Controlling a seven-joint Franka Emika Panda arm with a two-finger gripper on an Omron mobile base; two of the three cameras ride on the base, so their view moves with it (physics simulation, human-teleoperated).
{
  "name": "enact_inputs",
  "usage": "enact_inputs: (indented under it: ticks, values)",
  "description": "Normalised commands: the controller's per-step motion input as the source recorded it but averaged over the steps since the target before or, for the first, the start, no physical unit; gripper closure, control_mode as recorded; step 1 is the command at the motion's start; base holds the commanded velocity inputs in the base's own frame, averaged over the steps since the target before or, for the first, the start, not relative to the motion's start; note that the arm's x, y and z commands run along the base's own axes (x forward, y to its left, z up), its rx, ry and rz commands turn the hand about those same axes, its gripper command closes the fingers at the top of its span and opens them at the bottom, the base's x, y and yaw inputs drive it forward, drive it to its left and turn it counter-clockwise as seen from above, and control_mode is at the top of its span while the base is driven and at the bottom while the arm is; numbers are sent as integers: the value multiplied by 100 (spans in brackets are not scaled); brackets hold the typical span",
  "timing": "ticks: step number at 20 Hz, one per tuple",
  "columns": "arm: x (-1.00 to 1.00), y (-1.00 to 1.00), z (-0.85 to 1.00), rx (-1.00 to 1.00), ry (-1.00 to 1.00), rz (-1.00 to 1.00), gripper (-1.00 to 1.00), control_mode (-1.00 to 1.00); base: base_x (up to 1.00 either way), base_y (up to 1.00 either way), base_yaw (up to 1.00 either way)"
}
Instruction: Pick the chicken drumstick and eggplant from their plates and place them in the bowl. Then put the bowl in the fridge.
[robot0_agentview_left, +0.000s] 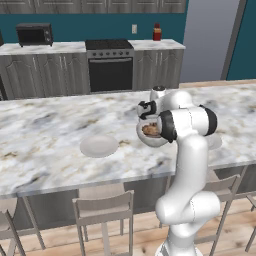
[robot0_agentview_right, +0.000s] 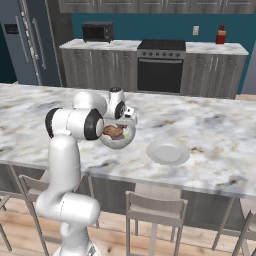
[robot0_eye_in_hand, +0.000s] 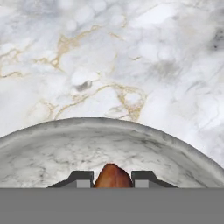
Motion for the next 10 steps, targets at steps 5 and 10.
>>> enact_inputs:
  ticks: [5, 10]
  values:
    - [22, 0, -11, 0, -1, -8, 100, -100, 0, 0, 0]
    - [-1, 0, -3, 0, -3, -5, 100, -100, 0, 0, 0]
